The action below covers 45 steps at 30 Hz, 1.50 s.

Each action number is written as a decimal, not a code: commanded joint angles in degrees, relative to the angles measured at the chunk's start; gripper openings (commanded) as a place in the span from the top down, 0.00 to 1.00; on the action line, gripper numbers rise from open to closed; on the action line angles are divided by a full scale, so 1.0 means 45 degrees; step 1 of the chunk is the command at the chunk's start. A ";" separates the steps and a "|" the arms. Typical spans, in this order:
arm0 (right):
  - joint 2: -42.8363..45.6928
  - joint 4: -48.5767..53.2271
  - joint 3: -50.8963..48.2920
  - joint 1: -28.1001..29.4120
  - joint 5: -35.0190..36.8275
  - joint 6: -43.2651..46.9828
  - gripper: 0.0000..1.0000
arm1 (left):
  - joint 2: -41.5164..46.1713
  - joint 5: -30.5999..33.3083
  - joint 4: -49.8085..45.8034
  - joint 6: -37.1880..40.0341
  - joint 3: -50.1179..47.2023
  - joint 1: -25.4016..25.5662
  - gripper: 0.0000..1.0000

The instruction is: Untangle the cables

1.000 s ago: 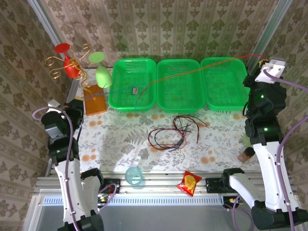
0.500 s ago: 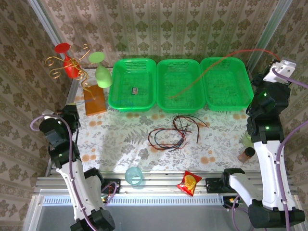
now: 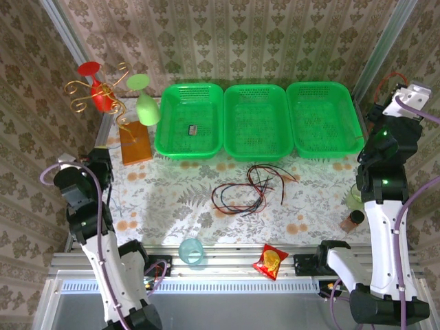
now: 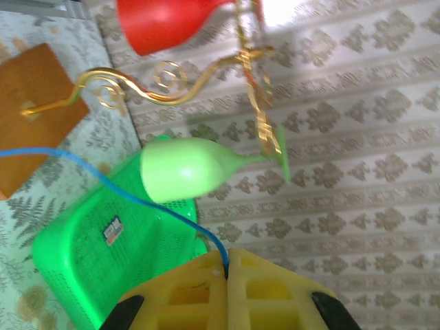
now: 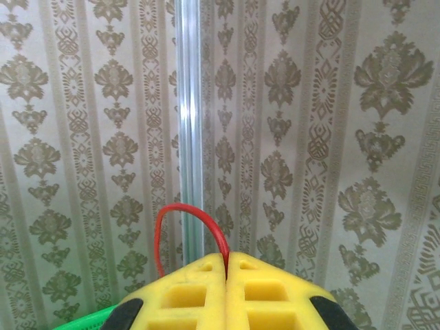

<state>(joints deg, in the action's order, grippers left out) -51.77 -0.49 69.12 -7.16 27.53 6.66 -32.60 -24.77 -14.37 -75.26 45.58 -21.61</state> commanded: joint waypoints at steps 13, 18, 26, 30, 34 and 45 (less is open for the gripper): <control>-0.2008 0.0319 0.3777 0.0023 -0.2956 -0.1757 1.00 | -0.1379 0.0607 -0.0831 0.2617 0.3675 0.3827 1.00; -0.2840 0.0176 0.4016 0.0048 -0.2876 -0.2337 1.00 | -0.1757 0.1659 -0.1244 0.3463 0.4388 0.5383 1.00; -0.4472 0.0068 0.4924 0.0032 -0.2618 -0.1680 1.00 | -0.2415 0.3162 -0.0967 0.4090 0.4597 0.7899 1.00; -0.4600 -0.0100 0.3853 0.0029 -0.2427 -0.1961 1.00 | -0.2691 0.4073 -0.0767 0.4444 0.4655 0.9031 1.00; -0.4424 -0.0169 0.1710 0.0028 -0.2449 -0.2604 1.00 | -0.3054 0.4390 -0.0491 0.4584 0.4692 0.9702 1.00; -0.5359 0.1503 -0.1348 0.0029 -0.3266 -0.4784 1.00 | -0.4015 0.4830 -0.0286 0.5167 0.5249 1.1145 1.00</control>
<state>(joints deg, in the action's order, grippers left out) -74.50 4.10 63.13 -7.14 14.63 -10.87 -50.33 -4.43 -17.80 -54.13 67.18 27.49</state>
